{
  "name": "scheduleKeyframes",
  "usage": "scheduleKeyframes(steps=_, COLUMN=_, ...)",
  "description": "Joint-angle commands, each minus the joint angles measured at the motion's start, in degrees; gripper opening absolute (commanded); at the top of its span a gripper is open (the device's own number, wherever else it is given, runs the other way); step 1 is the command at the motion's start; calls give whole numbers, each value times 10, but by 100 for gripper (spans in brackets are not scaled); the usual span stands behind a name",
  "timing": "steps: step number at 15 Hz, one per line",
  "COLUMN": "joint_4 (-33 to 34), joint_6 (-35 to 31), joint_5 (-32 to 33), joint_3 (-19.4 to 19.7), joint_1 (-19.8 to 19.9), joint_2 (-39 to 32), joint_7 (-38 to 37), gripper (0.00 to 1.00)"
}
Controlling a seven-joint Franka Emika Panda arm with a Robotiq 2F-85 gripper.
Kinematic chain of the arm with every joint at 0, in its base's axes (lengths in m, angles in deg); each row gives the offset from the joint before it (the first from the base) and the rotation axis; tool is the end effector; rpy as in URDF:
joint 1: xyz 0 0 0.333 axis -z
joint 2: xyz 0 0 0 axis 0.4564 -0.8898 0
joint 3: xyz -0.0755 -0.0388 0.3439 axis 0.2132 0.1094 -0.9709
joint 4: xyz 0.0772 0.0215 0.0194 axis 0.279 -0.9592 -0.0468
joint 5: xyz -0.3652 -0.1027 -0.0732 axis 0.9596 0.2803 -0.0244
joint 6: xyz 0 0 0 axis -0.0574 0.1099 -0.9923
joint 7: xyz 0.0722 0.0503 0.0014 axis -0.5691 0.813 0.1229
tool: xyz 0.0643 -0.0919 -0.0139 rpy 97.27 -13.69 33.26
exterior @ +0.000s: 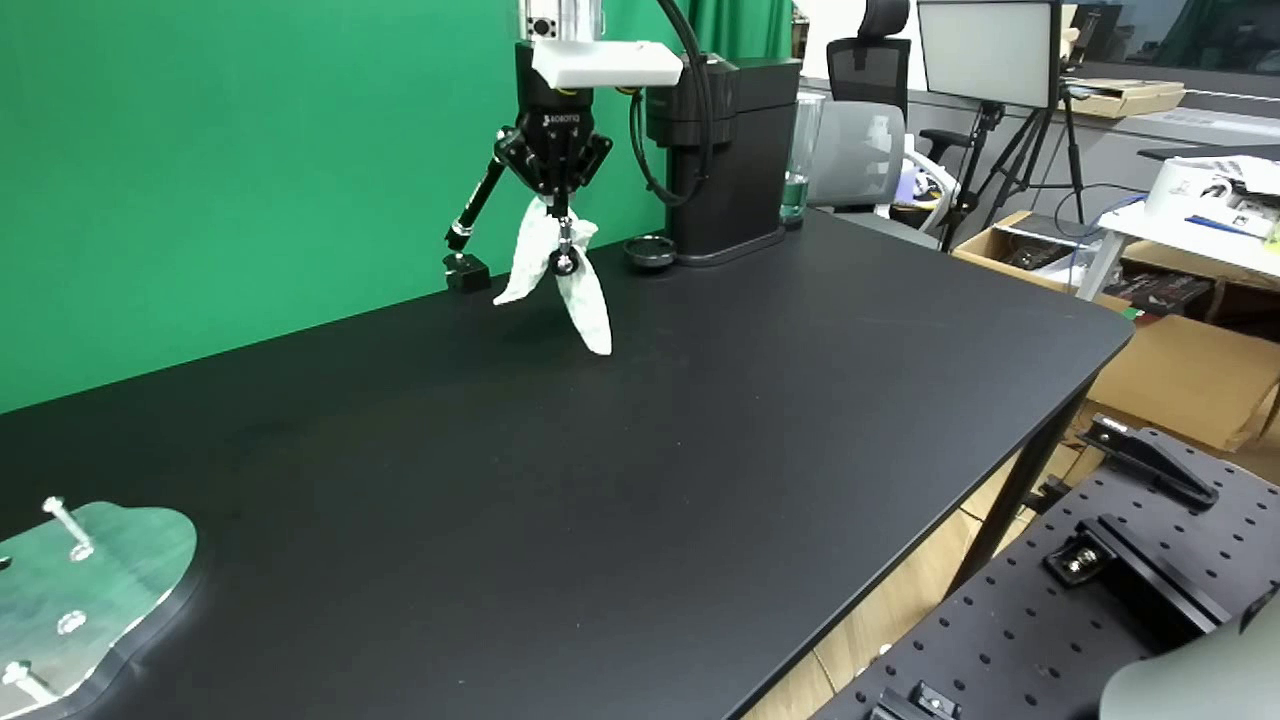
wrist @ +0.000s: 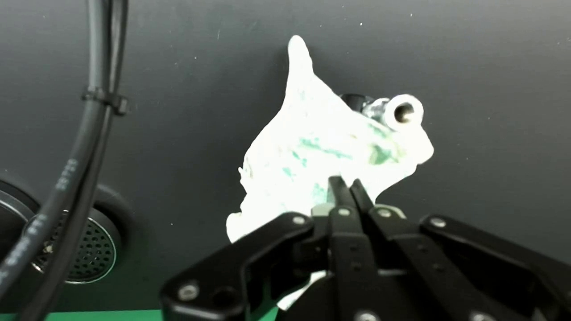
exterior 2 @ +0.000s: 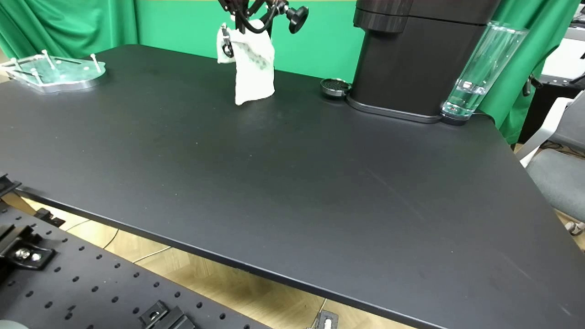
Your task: Remove the white cloth from the black stand
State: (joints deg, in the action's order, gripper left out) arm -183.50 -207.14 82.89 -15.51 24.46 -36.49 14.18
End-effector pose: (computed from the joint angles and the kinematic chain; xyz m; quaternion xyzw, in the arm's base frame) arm 0.6436 0.0752 0.3374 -0.9973 -0.0515 -0.0401 0.0339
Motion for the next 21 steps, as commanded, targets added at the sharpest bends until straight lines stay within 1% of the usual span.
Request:
scheduleKeyframes(steps=1, joint_4=10, joint_6=19, joint_5=-9, joint_3=2, joint_1=0, joint_2=3, joint_7=-10, gripper=1)
scheduleKeyframes(steps=4, joint_4=-9, joint_6=24, joint_5=-13, joint_3=4, joint_1=-2, joint_2=26, joint_7=-22, gripper=1)
scheduleKeyframes(steps=10, joint_4=-90, joint_6=73, joint_5=-4, joint_3=18, joint_1=-6, joint_2=106, joint_7=-91, gripper=1)
scheduleKeyframes(steps=15, joint_4=-157, joint_6=104, joint_5=-16, joint_3=30, joint_1=5, joint_2=152, joint_7=-122, gripper=1)
scheduleKeyframes(steps=18, joint_4=-179, joint_6=105, joint_5=-11, joint_3=37, joint_1=9, joint_2=162, joint_7=-135, gripper=1)
scheduleKeyframes(steps=21, joint_4=-194, joint_6=83, joint_5=0, joint_3=46, joint_1=16, joint_2=166, joint_7=-129, gripper=1)
